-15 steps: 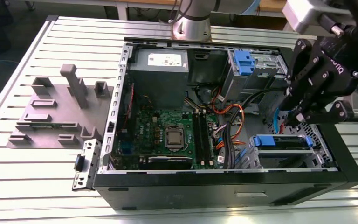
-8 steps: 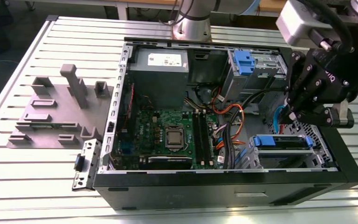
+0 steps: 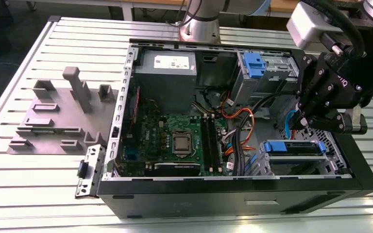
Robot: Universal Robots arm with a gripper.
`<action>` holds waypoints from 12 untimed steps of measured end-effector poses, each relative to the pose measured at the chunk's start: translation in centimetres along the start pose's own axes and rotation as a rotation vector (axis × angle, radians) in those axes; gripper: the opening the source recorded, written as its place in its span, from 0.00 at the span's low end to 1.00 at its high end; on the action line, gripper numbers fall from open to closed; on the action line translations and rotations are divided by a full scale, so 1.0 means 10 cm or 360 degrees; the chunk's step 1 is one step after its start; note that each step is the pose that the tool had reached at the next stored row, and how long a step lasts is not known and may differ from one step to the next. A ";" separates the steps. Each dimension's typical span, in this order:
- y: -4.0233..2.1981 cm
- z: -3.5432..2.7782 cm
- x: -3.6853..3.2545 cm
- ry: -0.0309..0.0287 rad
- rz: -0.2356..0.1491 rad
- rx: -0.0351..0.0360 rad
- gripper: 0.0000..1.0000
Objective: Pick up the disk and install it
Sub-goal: 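Insert the disk into the insertion slot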
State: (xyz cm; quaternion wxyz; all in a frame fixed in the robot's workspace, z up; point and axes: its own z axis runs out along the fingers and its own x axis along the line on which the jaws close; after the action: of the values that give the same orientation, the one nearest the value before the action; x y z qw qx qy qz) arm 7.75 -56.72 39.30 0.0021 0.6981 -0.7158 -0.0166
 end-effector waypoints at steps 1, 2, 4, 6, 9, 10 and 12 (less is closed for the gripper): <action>0.000 0.000 0.000 0.00000 0.0000 0.0000 0.11; 0.000 0.000 0.000 0.00000 0.0000 0.0000 0.11; 0.000 0.000 0.000 0.00001 0.0000 0.0000 0.11; 0.000 0.001 0.000 -0.00001 0.0000 0.0000 0.11; 0.000 0.008 0.000 -0.00006 0.0000 0.0000 0.11; -0.001 0.021 0.001 -0.00008 0.0000 0.0000 0.11; -0.002 0.055 0.002 -0.00001 0.0000 0.0000 0.11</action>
State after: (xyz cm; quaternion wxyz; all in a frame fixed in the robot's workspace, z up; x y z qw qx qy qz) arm 7.75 -56.73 38.75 0.0021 0.6981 -0.7158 -0.0166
